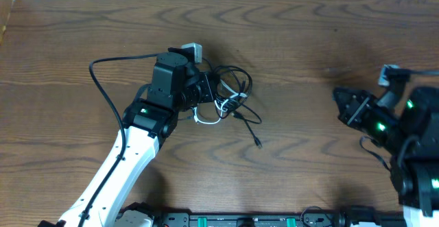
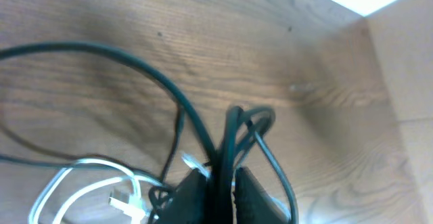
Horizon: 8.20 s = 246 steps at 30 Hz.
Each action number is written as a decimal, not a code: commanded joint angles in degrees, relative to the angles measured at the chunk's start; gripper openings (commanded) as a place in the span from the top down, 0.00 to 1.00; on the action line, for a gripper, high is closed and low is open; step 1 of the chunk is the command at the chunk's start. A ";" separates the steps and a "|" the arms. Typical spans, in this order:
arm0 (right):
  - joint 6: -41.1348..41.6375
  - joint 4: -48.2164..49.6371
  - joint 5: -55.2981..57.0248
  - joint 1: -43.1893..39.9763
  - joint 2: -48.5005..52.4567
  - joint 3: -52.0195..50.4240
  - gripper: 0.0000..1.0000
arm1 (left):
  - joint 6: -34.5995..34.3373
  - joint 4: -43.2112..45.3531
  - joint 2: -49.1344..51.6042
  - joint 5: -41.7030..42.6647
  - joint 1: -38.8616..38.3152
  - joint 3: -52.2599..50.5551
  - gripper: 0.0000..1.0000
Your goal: Untangle cables
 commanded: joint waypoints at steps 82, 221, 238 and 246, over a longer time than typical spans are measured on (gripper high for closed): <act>-2.99 -10.73 -2.62 9.55 15.43 0.39 0.78 | 5.99 -13.64 13.68 -24.57 -10.14 -0.96 0.29; 25.46 20.20 -12.07 28.57 27.82 0.39 0.82 | -5.49 1.99 -6.49 -15.76 -11.56 -4.98 0.93; -9.29 7.87 -10.12 28.33 19.04 0.39 0.99 | -6.29 3.45 -6.49 -22.93 -7.76 -4.98 0.93; -15.02 6.16 -9.42 18.32 -4.22 0.39 0.99 | -6.29 3.45 -6.49 -23.10 -6.01 -4.98 0.92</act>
